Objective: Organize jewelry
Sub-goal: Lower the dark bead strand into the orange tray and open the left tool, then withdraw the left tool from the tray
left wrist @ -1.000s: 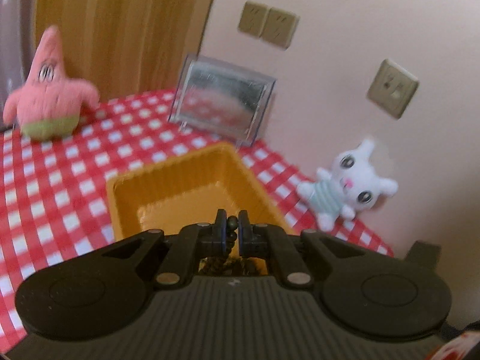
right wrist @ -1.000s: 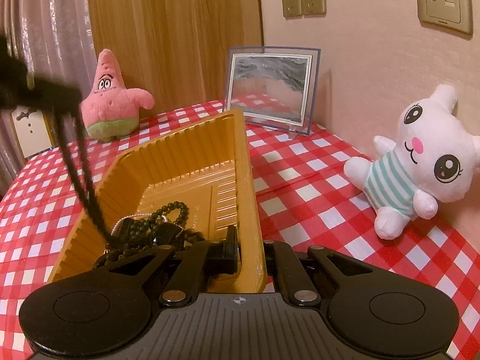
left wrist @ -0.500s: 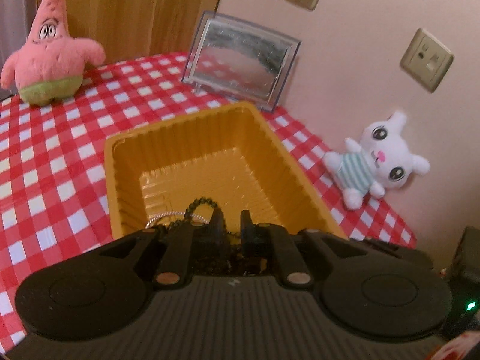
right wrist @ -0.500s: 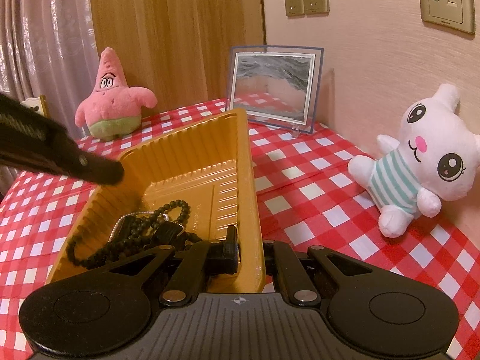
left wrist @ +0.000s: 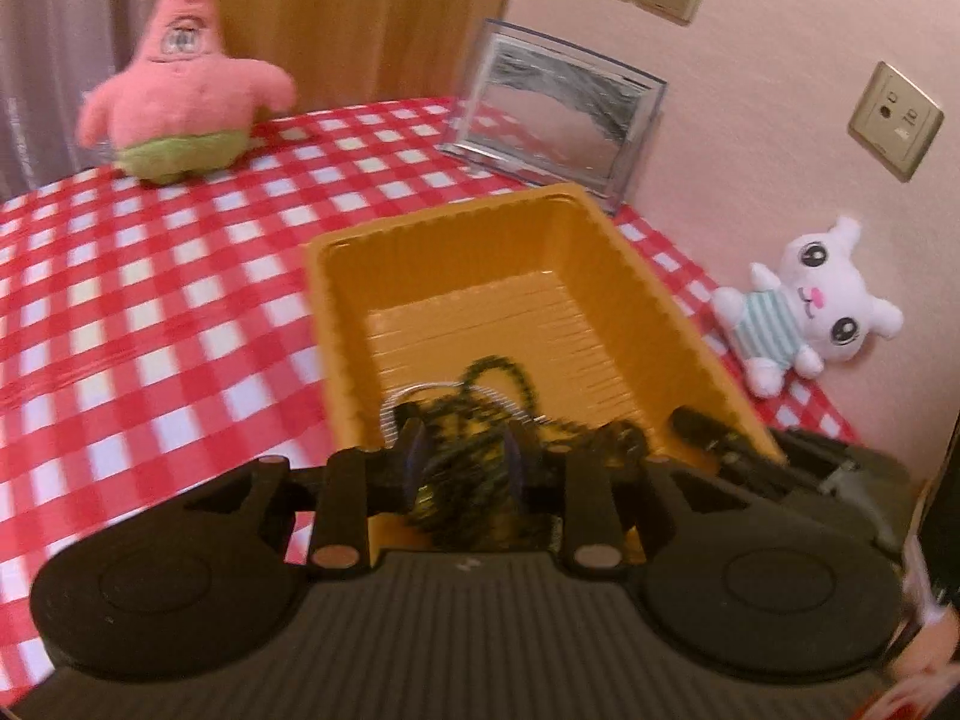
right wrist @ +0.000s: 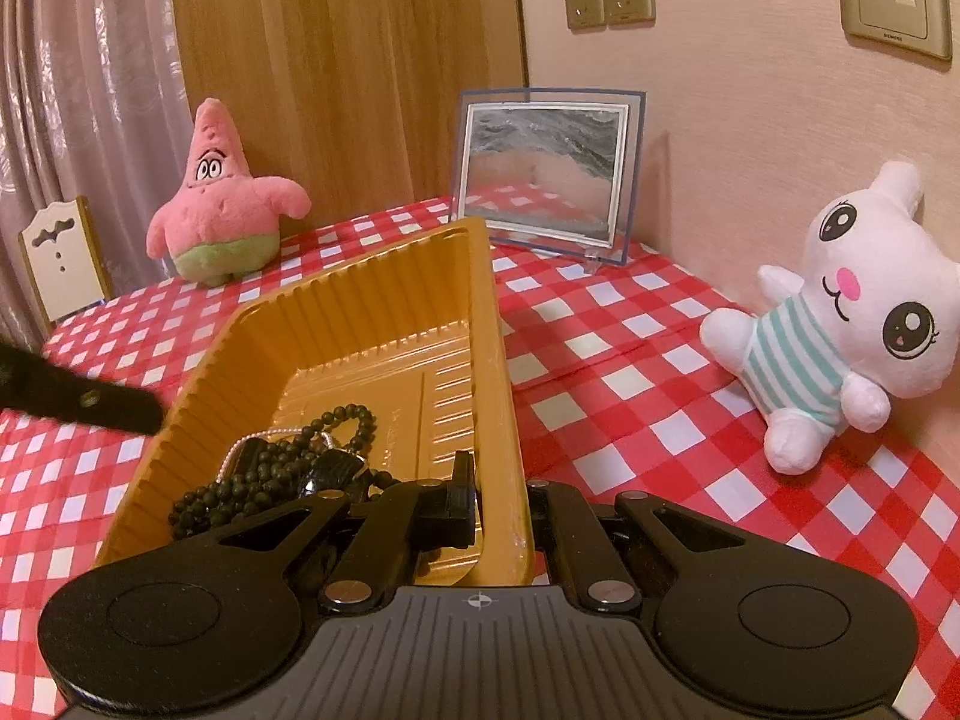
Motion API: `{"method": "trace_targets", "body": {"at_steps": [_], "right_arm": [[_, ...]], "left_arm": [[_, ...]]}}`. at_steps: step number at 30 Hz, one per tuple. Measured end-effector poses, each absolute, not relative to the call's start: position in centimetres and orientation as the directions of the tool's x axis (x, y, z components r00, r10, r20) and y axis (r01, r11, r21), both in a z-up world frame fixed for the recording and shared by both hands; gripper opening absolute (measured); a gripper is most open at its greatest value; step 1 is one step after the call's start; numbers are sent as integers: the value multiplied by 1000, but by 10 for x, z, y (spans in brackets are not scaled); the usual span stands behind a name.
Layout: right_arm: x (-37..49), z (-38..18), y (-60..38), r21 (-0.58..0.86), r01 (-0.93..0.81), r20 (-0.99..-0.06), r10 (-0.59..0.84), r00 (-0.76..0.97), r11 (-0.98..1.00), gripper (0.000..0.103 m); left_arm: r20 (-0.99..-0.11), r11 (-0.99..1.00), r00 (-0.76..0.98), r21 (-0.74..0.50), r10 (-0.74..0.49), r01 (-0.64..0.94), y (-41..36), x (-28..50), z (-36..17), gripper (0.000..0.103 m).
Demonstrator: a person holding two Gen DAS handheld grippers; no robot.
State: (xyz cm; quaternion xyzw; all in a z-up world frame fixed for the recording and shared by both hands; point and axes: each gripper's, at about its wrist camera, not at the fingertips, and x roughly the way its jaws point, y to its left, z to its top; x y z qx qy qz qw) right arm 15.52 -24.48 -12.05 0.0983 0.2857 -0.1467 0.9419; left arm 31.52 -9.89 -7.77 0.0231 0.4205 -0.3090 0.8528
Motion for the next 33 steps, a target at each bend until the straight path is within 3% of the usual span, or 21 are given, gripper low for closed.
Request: {"method": "trace_targets", "body": {"at_steps": [19,31,33], "right_arm": [[206,-127,-243,204,326,-593,-149,792,923,5],[225,-145,-260,242,328,-615,-117,780,913,7],[226,-147,-263,251,332,-632,-105,768,909,12]], "left_arm": [[-741,922,568,-187,-358,338,-17,311,-78,25],[-737,924,576,-178,-354,339,-18,311,-81,26],[-736,922,577,-170,-354,348,-21,309,-81,29]]}}
